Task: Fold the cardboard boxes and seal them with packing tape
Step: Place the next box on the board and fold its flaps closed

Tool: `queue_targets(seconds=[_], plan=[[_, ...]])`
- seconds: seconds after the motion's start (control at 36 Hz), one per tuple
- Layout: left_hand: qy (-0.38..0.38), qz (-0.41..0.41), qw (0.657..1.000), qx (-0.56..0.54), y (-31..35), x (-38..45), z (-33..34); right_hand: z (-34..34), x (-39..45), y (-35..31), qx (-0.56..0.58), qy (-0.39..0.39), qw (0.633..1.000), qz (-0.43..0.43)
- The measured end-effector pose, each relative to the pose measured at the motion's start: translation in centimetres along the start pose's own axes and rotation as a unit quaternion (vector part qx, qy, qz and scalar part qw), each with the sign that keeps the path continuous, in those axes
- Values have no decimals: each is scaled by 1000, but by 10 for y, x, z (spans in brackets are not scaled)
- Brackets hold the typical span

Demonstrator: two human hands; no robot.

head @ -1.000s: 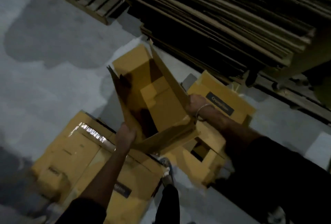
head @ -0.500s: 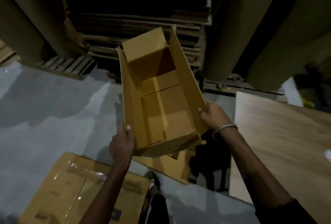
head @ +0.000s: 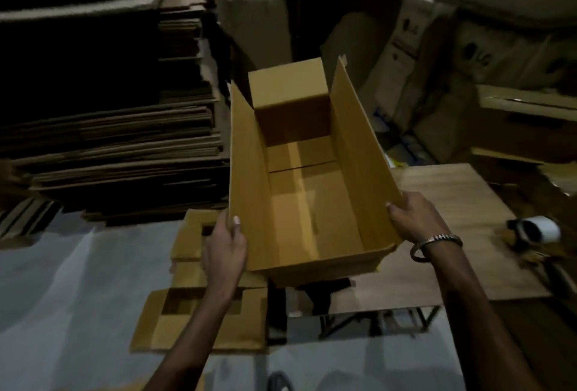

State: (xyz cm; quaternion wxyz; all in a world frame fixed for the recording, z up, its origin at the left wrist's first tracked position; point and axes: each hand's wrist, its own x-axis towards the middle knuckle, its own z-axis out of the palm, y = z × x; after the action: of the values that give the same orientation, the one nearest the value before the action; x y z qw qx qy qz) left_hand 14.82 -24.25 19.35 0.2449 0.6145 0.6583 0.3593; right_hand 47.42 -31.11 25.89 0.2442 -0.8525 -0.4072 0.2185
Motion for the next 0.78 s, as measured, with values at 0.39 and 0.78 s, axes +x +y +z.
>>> queue_targets(seconds=[0.39, 0.78], plan=[[-168, -15, 985, -43, 92, -14, 189, -75, 85, 166, -19, 1, 986, 165], [-195, -28, 980, 36, 74, -27, 260, -120, 168, 278, 22, -2, 978, 208]])
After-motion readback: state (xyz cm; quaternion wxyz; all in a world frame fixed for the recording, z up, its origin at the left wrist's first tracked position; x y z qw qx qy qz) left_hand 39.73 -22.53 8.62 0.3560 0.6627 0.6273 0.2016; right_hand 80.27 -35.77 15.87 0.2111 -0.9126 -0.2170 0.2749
